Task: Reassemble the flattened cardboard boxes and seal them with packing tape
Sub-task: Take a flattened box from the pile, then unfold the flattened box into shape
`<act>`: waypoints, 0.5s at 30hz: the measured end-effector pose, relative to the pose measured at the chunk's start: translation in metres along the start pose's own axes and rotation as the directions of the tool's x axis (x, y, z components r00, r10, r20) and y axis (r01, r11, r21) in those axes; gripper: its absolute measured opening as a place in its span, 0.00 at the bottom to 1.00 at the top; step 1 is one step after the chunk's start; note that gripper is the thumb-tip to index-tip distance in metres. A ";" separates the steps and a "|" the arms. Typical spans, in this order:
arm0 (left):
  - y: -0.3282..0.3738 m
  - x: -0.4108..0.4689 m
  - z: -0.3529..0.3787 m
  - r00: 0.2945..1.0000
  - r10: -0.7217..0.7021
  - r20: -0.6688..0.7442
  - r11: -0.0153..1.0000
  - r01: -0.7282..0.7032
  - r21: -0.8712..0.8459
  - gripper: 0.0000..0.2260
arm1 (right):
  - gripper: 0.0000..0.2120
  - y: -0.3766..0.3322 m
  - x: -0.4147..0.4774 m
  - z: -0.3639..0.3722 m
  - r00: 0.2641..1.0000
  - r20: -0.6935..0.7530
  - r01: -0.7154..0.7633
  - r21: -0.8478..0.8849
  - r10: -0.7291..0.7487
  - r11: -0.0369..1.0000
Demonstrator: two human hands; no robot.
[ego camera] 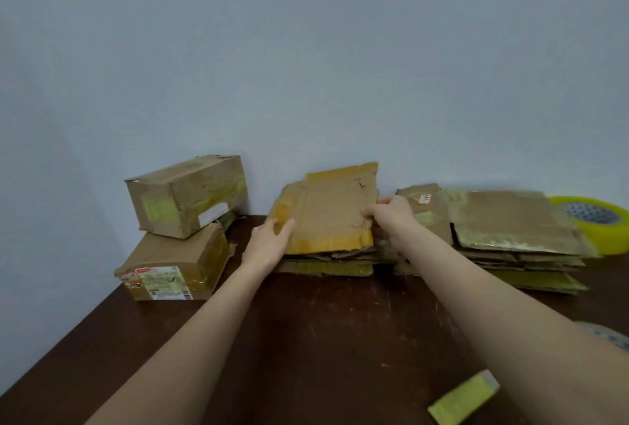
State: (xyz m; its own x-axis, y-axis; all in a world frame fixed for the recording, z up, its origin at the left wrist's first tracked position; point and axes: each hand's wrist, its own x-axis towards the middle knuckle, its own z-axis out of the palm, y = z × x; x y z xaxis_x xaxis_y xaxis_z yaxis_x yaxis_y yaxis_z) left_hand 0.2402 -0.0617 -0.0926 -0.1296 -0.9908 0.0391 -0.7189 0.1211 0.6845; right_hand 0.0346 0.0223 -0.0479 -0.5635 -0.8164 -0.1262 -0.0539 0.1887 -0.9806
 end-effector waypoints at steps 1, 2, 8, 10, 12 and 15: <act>0.001 -0.004 -0.006 1.000 -0.003 -0.028 0.998 0.001 -0.056 0.34 | 0.08 -0.003 -0.003 0.001 0.999 0.046 0.000 0.088 -0.004 0.996; 0.002 -0.008 -0.014 0.997 -0.004 -0.078 0.992 -0.006 -0.122 0.36 | 0.10 -0.006 -0.009 0.001 0.996 0.078 0.021 0.168 -0.035 0.986; 0.036 -0.058 -0.073 0.939 0.062 -0.337 0.890 -0.205 -0.407 0.46 | 0.13 -0.020 -0.075 -0.029 0.945 0.215 0.183 0.273 -0.246 0.944; 0.042 -0.084 -0.080 0.942 0.121 -0.312 0.875 -0.249 -0.414 0.47 | 0.16 -0.013 -0.103 -0.044 0.910 0.271 0.281 0.153 -0.314 0.947; 0.040 -0.109 -0.075 0.956 0.185 -0.226 0.870 -0.266 -0.415 0.48 | 0.22 0.000 -0.130 -0.056 0.888 0.292 0.346 0.081 -0.354 0.935; 0.026 -0.149 -0.058 0.957 0.280 -0.076 0.837 -0.282 -0.470 0.55 | 0.29 0.031 -0.164 -0.065 0.867 0.270 0.432 0.014 -0.419 0.902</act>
State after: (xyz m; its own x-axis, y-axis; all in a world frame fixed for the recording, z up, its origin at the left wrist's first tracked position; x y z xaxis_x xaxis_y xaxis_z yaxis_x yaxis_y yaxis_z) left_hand 0.2805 0.0857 -0.0383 -0.2737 -0.9188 0.2844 -0.2442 0.3524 0.9034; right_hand 0.0718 0.1970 -0.0480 -0.2429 -0.9343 0.2608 -0.2802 -0.1898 -0.9410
